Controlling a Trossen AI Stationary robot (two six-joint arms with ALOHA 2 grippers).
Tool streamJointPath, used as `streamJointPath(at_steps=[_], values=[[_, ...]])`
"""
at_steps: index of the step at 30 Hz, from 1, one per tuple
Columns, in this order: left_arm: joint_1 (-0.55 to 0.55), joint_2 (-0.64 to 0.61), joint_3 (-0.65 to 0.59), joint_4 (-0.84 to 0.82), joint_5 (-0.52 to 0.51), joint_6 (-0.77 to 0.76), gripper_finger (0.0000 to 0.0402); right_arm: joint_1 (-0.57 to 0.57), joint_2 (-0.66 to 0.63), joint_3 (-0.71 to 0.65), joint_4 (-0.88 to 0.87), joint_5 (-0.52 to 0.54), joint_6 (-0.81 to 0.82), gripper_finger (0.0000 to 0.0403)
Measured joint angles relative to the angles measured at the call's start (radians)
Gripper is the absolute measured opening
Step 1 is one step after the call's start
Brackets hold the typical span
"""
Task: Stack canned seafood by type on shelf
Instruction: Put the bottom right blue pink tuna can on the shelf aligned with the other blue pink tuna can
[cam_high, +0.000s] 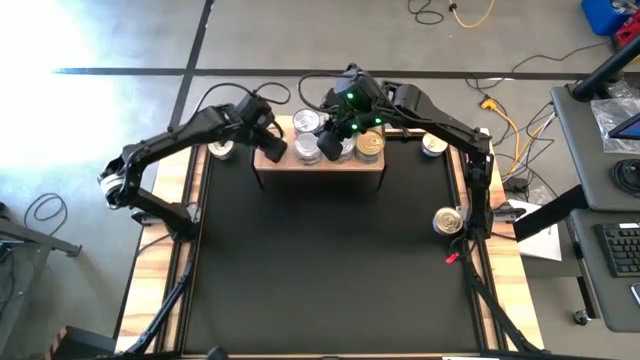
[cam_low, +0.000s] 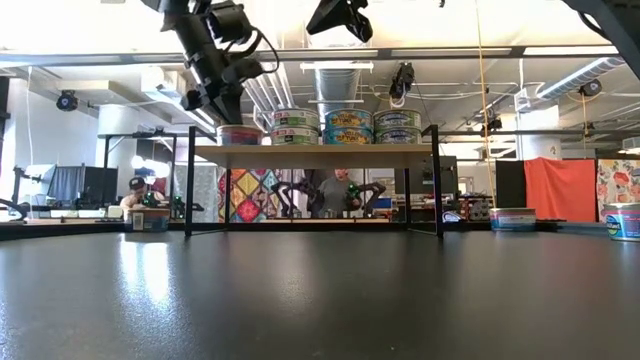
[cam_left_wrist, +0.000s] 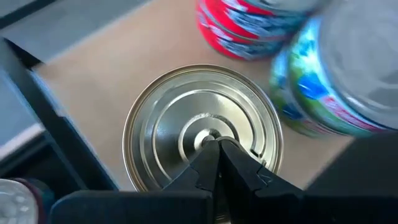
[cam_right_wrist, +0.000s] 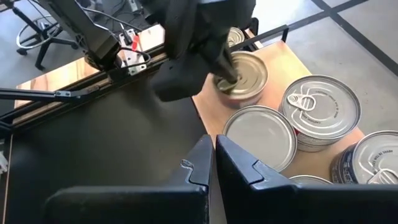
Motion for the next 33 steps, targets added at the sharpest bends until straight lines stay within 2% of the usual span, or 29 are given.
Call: streamJointPath(at_steps=[7,12,33], values=[[0.071,0.012,-0.002,0.052,0.023,0.062,0.0,0.005,0.0,0.0,-0.003,0.0,0.0,0.0013],[0.08,0.044,0.0,0.092,0.032,0.079,0.0,0.009,-0.001,0.0,-0.007,-0.001,0.0,0.0013],[0.105,0.081,-0.002,0.236,0.022,0.018,0.0,0.042,-0.004,0.0,-0.068,0.0,-0.059,0.0013]])
